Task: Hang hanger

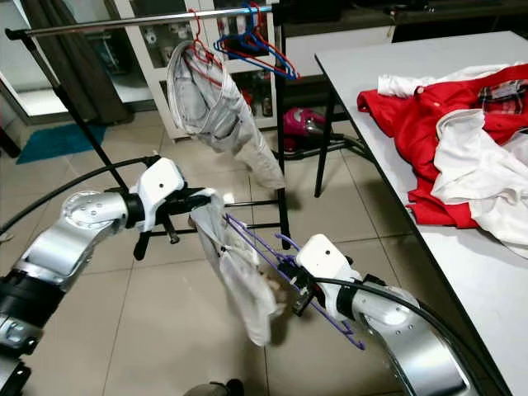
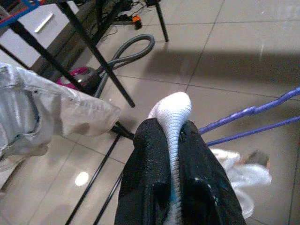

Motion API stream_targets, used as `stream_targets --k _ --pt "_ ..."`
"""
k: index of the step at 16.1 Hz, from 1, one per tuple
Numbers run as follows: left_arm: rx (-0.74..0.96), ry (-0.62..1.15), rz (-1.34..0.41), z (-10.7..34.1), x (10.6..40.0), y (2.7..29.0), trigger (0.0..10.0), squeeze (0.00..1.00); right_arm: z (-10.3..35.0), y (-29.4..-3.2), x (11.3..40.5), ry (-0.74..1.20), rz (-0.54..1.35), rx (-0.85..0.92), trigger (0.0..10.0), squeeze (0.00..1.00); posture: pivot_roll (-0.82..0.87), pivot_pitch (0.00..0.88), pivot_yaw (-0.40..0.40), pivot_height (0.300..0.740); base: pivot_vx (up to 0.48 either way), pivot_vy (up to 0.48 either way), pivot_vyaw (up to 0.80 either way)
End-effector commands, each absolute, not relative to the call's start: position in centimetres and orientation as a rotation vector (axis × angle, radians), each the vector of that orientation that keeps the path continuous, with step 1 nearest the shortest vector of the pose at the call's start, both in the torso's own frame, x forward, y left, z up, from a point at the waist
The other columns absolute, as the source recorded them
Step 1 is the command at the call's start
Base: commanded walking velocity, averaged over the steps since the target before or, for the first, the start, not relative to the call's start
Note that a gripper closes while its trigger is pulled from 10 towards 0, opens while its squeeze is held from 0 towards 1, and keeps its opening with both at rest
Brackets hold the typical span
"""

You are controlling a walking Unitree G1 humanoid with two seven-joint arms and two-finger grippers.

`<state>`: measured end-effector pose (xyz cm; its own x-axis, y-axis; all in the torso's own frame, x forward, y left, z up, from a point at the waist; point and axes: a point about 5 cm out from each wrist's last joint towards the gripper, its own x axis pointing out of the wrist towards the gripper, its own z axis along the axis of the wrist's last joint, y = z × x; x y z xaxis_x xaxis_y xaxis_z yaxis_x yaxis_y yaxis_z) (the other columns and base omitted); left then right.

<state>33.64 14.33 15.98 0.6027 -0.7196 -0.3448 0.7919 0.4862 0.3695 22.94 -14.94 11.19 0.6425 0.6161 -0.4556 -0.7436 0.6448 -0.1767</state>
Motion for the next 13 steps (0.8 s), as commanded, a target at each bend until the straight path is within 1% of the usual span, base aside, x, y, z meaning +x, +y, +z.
stream_targets --k 1,3,4,5,7,10,12,13 --pt "0.557 0.101 -0.934 17.3 34.1 14.0 10.0 0.00 11.0 -14.2 22.9 0.390 0.833 -0.367 10.0 0.00 0.06 0.129 0.127 0.740 0.000 0.000 0.00" --pt "0.595 0.136 -0.918 16.9 34.3 14.4 10.0 0.00 11.1 -14.3 23.1 0.390 0.822 -0.376 10.0 0.00 0.07 0.128 0.119 0.740 0.000 0.000 0.00" --pt "0.647 0.168 -0.876 16.3 34.5 15.2 10.0 0.00 11.3 -14.7 23.2 0.388 0.810 -0.375 10.0 0.00 0.07 0.128 0.119 0.740 0.000 0.000 0.00" --pt "0.672 0.197 -0.833 15.8 34.8 15.9 10.0 0.00 11.5 -15.1 22.9 0.396 0.828 -0.388 10.0 0.00 0.07 0.124 0.117 0.740 0.000 0.000 0.00" --pt "0.709 0.205 -0.774 15.6 35.3 16.6 10.0 0.00 11.6 -15.8 22.2 0.425 0.863 -0.420 10.0 0.00 0.07 0.121 0.115 0.740 0.000 0.000 0.00" --pt "0.720 0.184 -0.757 15.9 35.8 16.4 10.0 0.00 11.9 -16.2 21.2 0.455 0.939 -0.426 10.0 0.00 0.06 0.112 0.113 0.740 0.000 0.000 0.00" --pt "0.687 0.168 -0.786 16.1 35.9 15.6 10.0 0.00 12.1 -16.0 21.6 0.442 0.927 -0.411 10.0 0.00 0.06 0.110 0.115 0.740 0.000 0.000 0.00" --pt "0.712 0.166 -0.785 15.9 36.0 15.6 10.0 0.00 12.1 -16.0 21.6 0.445 0.923 -0.408 10.0 0.00 0.06 0.109 0.114 0.740 0.000 0.000 0.00"
